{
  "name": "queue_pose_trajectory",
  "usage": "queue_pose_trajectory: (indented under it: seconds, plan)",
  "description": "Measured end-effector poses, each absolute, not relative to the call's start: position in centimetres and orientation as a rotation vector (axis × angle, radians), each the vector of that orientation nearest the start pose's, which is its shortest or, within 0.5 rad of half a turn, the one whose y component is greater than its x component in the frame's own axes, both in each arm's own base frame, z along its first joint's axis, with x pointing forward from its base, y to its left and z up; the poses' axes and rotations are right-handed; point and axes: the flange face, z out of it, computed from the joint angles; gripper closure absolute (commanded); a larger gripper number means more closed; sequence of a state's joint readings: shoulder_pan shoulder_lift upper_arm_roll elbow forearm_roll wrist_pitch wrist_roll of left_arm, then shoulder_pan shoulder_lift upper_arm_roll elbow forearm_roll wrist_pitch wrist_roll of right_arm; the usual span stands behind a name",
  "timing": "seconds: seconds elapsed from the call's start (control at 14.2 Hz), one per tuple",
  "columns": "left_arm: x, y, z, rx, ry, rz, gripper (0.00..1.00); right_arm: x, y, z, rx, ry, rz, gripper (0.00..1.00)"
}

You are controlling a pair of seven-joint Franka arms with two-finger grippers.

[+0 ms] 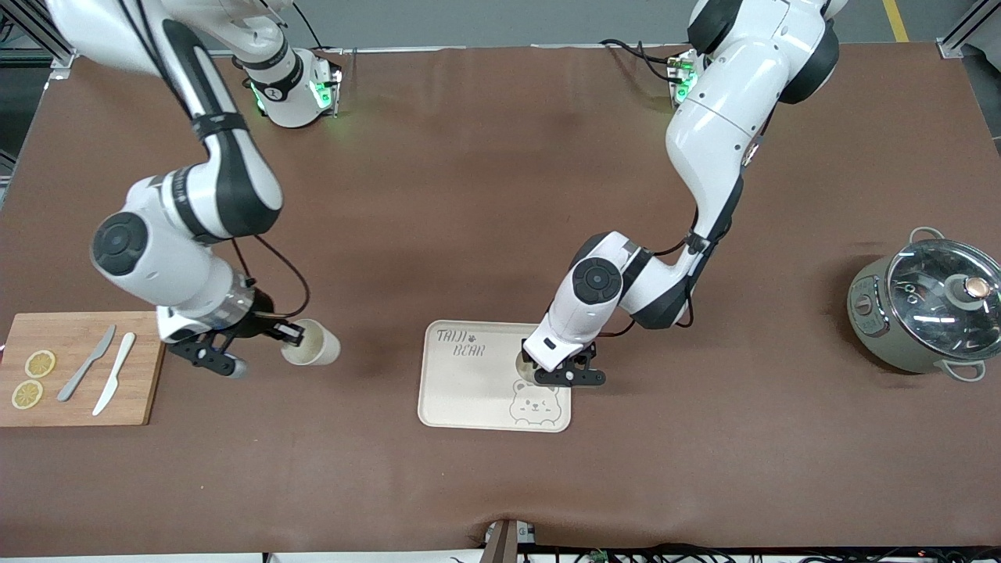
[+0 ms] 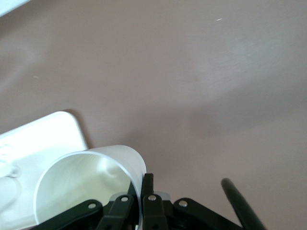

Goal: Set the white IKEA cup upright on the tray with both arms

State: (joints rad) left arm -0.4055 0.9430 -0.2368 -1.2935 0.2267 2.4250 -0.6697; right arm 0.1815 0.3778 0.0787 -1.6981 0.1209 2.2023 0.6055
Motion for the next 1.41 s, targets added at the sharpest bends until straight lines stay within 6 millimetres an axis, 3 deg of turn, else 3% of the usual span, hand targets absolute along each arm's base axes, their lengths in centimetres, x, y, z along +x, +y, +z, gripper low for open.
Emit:
queue_pose_trajectory:
  seconds: [0.14,0.49,1.41]
  plan:
    - [64.2,-41.9,20.4,-3.274,0.02,-0.27,0.38,64.9,18.0,39.1,-2.894,0.638,-0.094,1.0]
    - [64.5,-41.9,21.0,-3.28,0.017,-0.29,0.38,65.5,17.2,38.0,-2.899,0.662,-0.082,1.0]
    - [64.6,-41.7,23.2,-3.245,0.014,-0.238,0.37,65.5,17.2,38.0,-2.901,0.661,-0.085,1.0]
